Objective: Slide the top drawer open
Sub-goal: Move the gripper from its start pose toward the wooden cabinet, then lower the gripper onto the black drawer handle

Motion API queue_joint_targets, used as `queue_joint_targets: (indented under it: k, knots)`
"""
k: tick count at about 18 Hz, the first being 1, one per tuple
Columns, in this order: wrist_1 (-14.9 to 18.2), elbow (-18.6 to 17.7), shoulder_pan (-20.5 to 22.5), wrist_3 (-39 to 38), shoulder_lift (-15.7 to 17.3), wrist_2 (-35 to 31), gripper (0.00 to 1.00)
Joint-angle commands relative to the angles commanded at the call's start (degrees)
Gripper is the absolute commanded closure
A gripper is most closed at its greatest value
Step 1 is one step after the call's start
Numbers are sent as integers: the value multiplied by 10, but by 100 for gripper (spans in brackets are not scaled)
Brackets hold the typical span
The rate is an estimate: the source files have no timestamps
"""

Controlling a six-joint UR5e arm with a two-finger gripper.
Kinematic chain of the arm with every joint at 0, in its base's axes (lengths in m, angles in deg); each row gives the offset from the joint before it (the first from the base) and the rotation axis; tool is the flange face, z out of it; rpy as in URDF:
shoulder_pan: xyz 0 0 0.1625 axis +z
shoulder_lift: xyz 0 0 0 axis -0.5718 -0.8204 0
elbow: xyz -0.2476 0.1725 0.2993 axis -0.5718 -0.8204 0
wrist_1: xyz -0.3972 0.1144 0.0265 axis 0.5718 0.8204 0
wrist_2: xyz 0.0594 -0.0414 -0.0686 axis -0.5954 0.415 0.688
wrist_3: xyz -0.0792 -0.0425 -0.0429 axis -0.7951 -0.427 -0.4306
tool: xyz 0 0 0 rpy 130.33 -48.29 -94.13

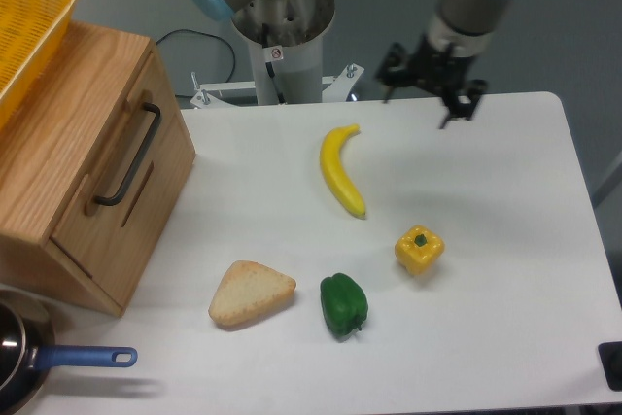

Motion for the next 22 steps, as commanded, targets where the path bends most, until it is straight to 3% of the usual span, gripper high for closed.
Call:
queue_joint_targets:
  k: [6, 12, 22]
  knots:
    - [-6, 0, -87, -107, 7, 32, 0]
    - [-9, 0, -142, -173, 2, 46, 0]
    - [-9, 6, -186, -251, -7, 98, 0]
